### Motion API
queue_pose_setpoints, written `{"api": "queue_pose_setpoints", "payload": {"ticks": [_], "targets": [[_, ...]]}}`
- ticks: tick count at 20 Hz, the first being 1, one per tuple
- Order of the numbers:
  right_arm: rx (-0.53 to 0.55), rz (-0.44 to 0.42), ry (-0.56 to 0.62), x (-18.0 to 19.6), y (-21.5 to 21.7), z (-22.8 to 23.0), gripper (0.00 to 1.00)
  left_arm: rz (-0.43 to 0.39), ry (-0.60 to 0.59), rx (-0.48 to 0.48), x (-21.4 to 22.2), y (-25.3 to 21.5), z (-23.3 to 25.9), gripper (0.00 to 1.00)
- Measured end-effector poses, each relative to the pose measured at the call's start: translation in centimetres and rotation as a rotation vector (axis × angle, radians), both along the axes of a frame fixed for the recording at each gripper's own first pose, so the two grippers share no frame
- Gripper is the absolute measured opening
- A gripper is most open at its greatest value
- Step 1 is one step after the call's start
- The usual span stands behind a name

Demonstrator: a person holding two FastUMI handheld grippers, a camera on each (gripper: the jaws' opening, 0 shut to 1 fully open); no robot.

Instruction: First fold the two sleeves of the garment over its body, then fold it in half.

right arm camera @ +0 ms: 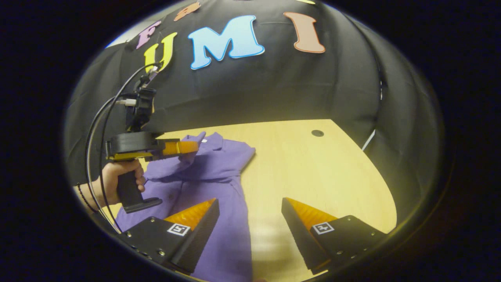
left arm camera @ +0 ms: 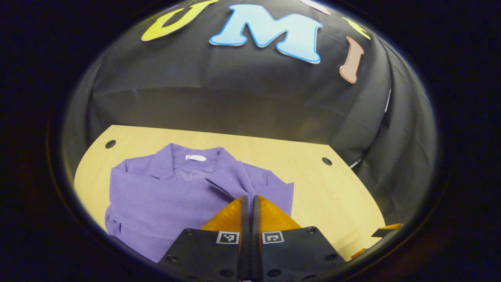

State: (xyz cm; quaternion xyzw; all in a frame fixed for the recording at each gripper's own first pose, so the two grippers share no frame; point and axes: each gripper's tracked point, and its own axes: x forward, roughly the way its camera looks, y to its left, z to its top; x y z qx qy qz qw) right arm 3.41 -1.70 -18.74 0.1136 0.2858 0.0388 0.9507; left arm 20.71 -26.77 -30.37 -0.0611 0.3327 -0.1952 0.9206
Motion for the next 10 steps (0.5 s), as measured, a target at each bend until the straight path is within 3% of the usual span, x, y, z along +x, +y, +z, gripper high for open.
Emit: {"api": "queue_pose_setpoints", "payload": {"ticks": [6,7,8,10], "targets": [[-0.006,-0.012,0.018,-0.8,1.0,-0.4,0.97,-0.058,-0.059,0.019,-0.2,-0.2,0.7,0.14],[-0.007,-0.011,0.024,-1.2,1.2,-0.5,0.97,-0.061,-0.068,0.009,-0.3,-0.2,1.0,0.21],[-0.01,-0.009,0.026,-1.6,1.5,-0.5,0.97,-0.062,-0.072,-0.001,-0.5,0.0,1.5,0.49],[-0.033,-0.018,0.03,-2.3,1.4,-0.7,0.97,-0.06,-0.081,-0.013,-1.3,0.6,2.3,0.72]]}}
